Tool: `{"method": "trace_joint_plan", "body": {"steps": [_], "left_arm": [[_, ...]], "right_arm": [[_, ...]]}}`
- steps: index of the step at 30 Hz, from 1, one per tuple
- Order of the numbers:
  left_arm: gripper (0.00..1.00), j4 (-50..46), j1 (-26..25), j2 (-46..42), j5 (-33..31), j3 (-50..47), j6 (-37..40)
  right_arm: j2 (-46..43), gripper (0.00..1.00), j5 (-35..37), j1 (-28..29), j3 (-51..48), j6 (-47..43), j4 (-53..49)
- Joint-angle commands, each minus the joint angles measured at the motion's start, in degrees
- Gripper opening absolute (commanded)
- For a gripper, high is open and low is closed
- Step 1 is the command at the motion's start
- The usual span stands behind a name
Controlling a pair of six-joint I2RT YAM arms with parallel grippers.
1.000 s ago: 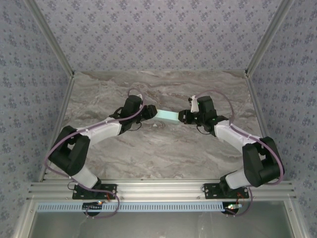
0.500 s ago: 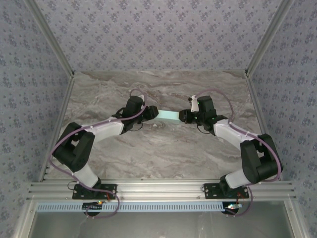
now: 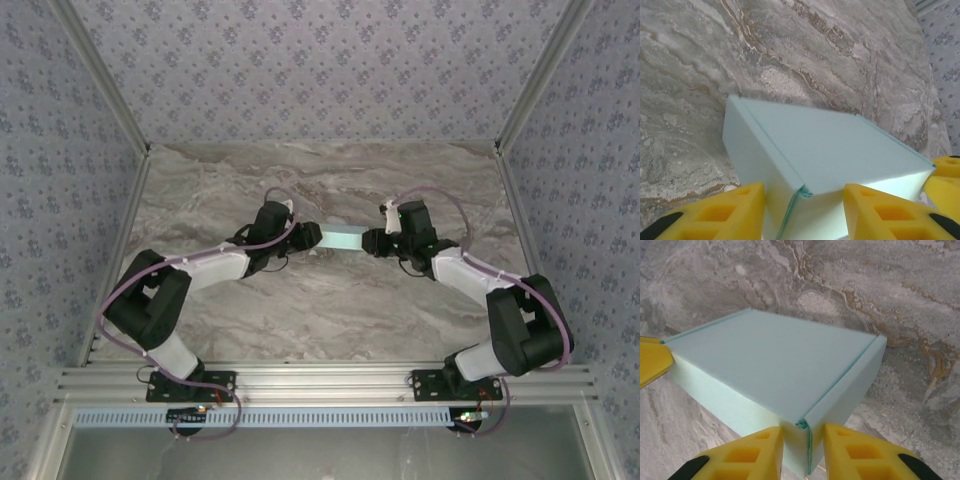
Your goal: Fold the paper box
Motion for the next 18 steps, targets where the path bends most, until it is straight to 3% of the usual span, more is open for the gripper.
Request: {"method": "trace_joint_plan", "body": {"steps": [1, 11, 18], "left_arm": [[0.45, 0.3, -1.3, -0.3, 2.7, -0.9, 0.3], [0.46, 1.0, -1.5, 3.6, 1.6, -1.9, -0.1], [0.53, -0.4, -1.6, 3.1, -0.1, -2.2, 1.3]], "right_arm": [[-0.3, 0.28, 0.3, 1.8, -2.0, -1.7, -2.5], [1.1, 0.30, 4.7, 2.8, -6.1, -2.4, -3.3], [-1.8, 0.38, 6.7, 2.7, -4.7, -3.9, -7.4]]}}
